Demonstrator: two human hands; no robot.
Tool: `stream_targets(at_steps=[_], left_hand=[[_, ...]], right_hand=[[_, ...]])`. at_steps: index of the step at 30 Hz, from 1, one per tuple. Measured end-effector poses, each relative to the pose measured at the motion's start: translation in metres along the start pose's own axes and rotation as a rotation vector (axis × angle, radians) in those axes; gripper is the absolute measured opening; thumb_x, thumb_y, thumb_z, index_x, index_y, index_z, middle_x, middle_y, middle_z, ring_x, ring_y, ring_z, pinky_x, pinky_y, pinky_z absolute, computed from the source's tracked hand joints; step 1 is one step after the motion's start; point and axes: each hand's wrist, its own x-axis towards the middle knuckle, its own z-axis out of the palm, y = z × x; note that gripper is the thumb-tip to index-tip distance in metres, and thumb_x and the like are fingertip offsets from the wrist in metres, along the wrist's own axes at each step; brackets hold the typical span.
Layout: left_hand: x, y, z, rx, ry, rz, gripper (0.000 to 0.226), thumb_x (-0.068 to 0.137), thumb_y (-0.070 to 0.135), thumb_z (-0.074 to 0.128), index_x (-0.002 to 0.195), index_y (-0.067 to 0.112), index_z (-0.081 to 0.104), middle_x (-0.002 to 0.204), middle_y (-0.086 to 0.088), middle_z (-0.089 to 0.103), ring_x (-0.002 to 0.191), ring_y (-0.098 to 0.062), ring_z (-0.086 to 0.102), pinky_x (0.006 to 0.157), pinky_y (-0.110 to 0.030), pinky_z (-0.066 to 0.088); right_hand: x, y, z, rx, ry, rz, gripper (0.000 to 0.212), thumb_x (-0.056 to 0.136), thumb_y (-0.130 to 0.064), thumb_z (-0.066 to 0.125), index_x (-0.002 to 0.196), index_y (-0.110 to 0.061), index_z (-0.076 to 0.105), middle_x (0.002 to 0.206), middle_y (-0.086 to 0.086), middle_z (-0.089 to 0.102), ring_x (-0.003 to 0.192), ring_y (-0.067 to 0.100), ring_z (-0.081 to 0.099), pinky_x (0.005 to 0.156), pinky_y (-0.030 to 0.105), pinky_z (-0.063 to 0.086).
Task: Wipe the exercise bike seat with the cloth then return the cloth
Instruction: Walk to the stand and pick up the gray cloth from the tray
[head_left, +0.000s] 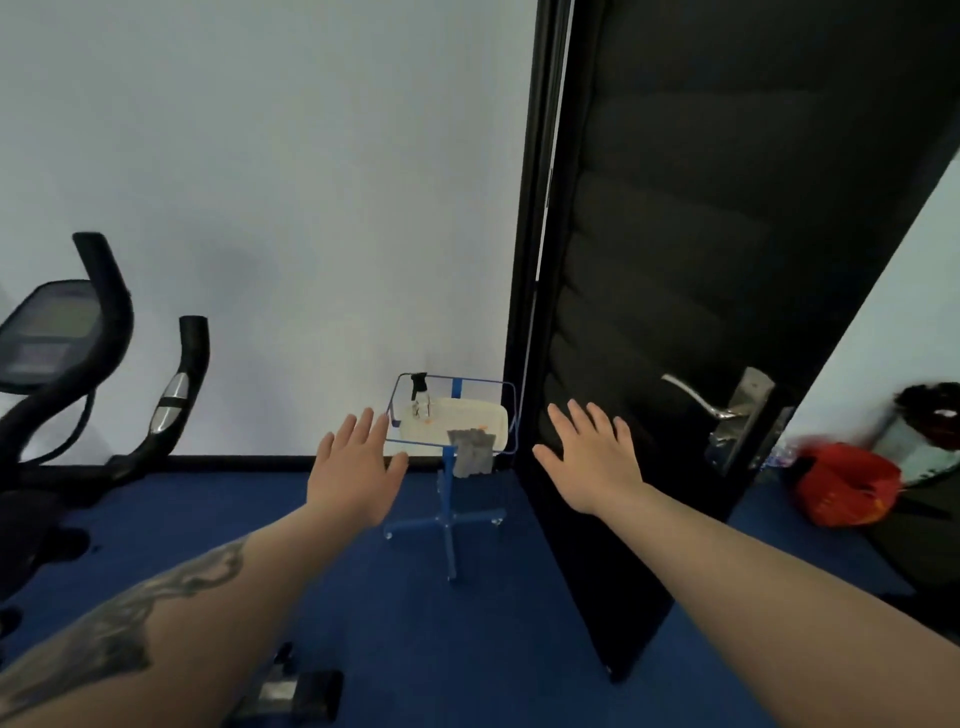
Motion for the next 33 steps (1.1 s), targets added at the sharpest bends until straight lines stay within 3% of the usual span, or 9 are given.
stream_targets(at_steps=[8, 19, 26, 33], left_hand=[[0.106, -0.027, 0.057, -0.035, -0.099, -0.041, 0.062, 0.097, 0.044, 0.027, 0.151, 0.019, 0.007, 0.16, 0.0, 0.001, 0.147, -0.018, -0.001, 0.119, -0.038, 0.004], [0.298, -0.074, 0.157, -0.062, -0.27, 0.084, 0.062, 0.098, 0.043, 0.029, 0.151, 0.018, 0.007, 0.16, 0.0, 0.003, 0.146, -0.017, -0.001, 0.12, -0.037, 0.003], [0.357, -0.066, 0.235, -0.087, -0.45, 0.078, 0.061, 0.098, 0.042, 0.027, 0.151, 0.02, 0.006, 0.16, 0.001, 0.001, 0.146, -0.017, -0.001, 0.12, -0.036, 0.003], [0.379, -0.067, 0.314, -0.11, -0.553, 0.024, 0.06, 0.098, 0.042, 0.027, 0.15, 0.021, 0.008, 0.16, 0.002, 0.003, 0.146, -0.015, 0.0, 0.12, -0.036, 0.003]], right_hand=[[0.119, -0.016, 0.052, 0.017, -0.095, -0.013, 0.063, 0.1, -0.051, 0.022, 0.154, -0.024, 0.006, 0.164, 0.003, 0.006, 0.15, 0.024, 0.0, 0.12, 0.046, 0.001], [0.291, -0.04, 0.159, 0.058, -0.306, 0.17, 0.06, 0.1, -0.051, 0.021, 0.154, -0.026, 0.009, 0.164, 0.0, 0.005, 0.15, 0.023, 0.002, 0.121, 0.045, 0.003], [0.355, -0.029, 0.231, 0.06, -0.464, 0.191, 0.059, 0.101, -0.048, 0.02, 0.154, -0.024, 0.009, 0.164, 0.001, 0.006, 0.15, 0.023, 0.003, 0.121, 0.045, 0.003], [0.402, -0.018, 0.311, 0.081, -0.566, 0.097, 0.057, 0.102, -0.044, 0.024, 0.154, -0.024, 0.011, 0.163, 0.0, 0.01, 0.15, 0.022, 0.005, 0.121, 0.043, 0.005]])
